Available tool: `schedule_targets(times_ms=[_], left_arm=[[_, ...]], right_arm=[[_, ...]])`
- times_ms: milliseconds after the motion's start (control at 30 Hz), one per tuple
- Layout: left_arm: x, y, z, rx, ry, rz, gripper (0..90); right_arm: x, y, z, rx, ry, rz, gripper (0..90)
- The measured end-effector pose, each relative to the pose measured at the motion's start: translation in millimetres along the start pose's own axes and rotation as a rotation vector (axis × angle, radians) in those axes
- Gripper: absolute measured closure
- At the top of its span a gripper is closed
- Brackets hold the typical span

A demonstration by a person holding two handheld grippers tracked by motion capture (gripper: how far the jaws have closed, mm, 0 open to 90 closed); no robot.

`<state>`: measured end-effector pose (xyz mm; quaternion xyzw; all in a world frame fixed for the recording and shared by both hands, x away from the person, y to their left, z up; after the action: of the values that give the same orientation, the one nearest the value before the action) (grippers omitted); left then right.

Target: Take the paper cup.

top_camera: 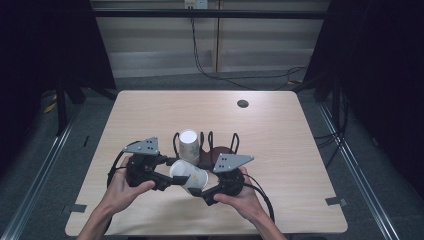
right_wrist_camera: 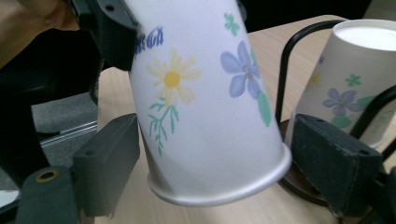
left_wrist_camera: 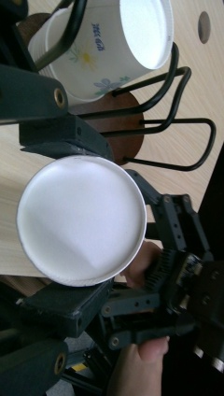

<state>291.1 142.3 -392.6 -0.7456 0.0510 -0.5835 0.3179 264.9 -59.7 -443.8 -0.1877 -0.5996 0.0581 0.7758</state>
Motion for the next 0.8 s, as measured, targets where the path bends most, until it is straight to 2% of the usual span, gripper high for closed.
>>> schedule_targets(times_ms=[133,333,600,800], left_arm=[[0.3,0.7,-0.9,-0.001,0.004,0.001,36.3],[-0.9,0.7,1.4,-0.017,-0.016,-0.003,36.3],[-1.3,2.8,1.0,-0.029,-0.018,0.002,36.3],[-1.6,5.1,-0.7,-0.036,-0.02,0.004,36.3]], right_arm=[[-1.2,3.3,0.1,0.009,-0.004,0.006,16.2],[-1.8,3.6,-1.1,0.036,0.0,-0.018,18.6],[-2.3,6.8,-1.0,0.048,-0.015,-0.022,18.7],[-3.2,12.5,0.8,0.059,-0.023,-0.006,18.7]])
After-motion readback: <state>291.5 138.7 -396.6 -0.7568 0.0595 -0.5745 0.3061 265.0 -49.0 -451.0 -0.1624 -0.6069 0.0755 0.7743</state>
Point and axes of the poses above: each handheld gripper's, and its own axes: y roughly forward along the jaws, x roughly out of its top, z roughly to its left, the point moved 3 cm from there along y, roughly forward along the jaws, and after that the axes turned 13 degrees about x, right-handed, at the moved point
